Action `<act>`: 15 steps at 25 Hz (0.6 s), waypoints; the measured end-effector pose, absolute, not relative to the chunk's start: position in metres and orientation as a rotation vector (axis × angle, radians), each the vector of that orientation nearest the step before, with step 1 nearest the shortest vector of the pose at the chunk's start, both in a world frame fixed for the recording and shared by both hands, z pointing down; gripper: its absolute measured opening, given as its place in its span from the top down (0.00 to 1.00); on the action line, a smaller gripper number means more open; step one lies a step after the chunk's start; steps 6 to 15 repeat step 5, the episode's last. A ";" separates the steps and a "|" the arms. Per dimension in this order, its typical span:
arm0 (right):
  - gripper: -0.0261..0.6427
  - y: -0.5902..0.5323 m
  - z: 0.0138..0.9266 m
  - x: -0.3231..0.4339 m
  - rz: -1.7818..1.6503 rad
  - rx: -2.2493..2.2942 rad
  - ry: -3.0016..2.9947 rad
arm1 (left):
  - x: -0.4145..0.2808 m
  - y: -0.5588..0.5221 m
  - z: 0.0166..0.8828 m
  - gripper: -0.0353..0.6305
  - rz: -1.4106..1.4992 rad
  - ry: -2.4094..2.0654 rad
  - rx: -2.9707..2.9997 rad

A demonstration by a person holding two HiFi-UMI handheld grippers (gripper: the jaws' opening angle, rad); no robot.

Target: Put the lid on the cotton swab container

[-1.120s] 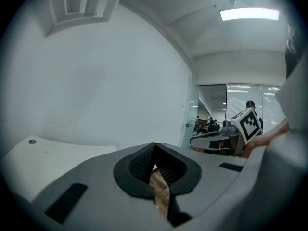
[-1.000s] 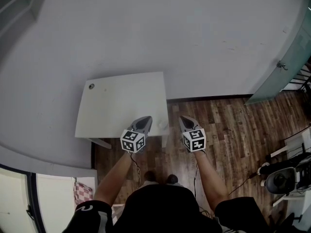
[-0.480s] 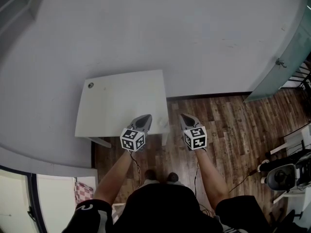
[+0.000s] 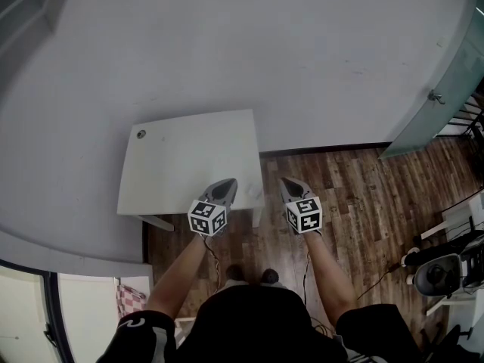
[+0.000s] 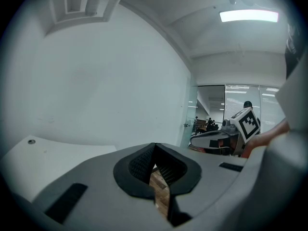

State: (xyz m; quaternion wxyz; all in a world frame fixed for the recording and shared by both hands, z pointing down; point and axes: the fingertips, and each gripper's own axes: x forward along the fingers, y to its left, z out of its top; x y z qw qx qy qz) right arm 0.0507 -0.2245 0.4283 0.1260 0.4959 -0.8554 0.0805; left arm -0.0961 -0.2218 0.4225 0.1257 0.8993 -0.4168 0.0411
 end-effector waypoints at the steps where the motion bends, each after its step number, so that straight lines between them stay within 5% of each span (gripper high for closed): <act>1: 0.94 -0.224 0.428 0.050 0.234 1.444 -2.490 | -0.097 -0.222 0.422 0.91 0.119 -1.213 2.620; 15: 0.94 -0.222 0.428 0.048 0.233 1.443 -2.486 | -0.099 -0.221 0.421 0.91 0.108 -1.214 2.621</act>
